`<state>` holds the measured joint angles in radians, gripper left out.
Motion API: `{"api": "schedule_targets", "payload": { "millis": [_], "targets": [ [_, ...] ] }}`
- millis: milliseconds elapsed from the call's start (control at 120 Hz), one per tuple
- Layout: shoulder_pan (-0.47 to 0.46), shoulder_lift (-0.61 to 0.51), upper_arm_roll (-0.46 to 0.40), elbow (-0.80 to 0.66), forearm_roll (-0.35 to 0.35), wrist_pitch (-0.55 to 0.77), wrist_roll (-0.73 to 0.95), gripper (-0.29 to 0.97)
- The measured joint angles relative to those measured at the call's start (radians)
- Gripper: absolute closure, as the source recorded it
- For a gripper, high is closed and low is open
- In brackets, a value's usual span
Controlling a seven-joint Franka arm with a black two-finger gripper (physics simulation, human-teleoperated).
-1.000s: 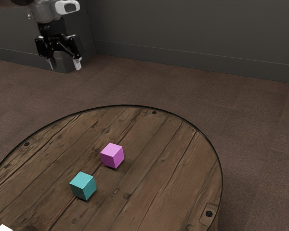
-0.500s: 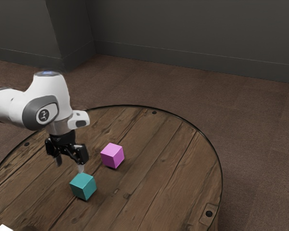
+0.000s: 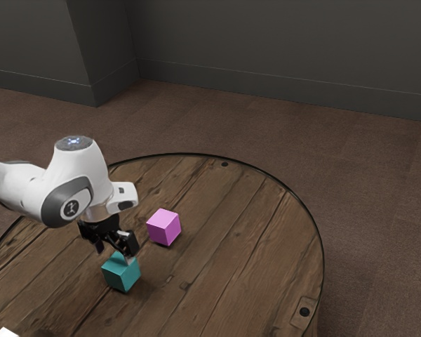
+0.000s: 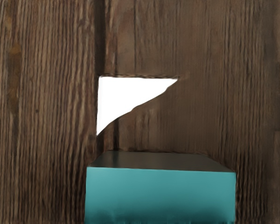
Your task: Pick up the blue block with one arm, and put the blue block on the pink block with one arm
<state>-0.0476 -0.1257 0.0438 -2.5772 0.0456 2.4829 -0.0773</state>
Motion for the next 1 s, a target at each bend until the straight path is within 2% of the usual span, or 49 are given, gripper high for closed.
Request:
{"api": "schedule_targets", "payload": {
  "millis": [333, 467, 567, 692, 800, 850, 1000],
  "targets": [
    [0.000, 0.035, -0.014, -0.019, -0.004, 0.034, 0.011, 0.04],
    [-0.003, 0.112, -0.013, -0.011, -0.017, 0.073, 0.015, 0.05],
    [-0.002, 0.150, -0.011, 0.007, -0.026, 0.102, 0.017, 0.11],
    [0.001, 0.163, -0.008, 0.013, -0.049, 0.128, 0.019, 0.24],
    [-0.004, 0.155, 0.005, 0.014, -0.057, 0.137, 0.020, 0.28],
    [-0.011, 0.149, 0.021, 0.044, -0.057, 0.112, 0.022, 0.30],
    [0.014, 0.184, 0.024, 0.286, -0.050, -0.082, 0.021, 0.31]
  ]
}}
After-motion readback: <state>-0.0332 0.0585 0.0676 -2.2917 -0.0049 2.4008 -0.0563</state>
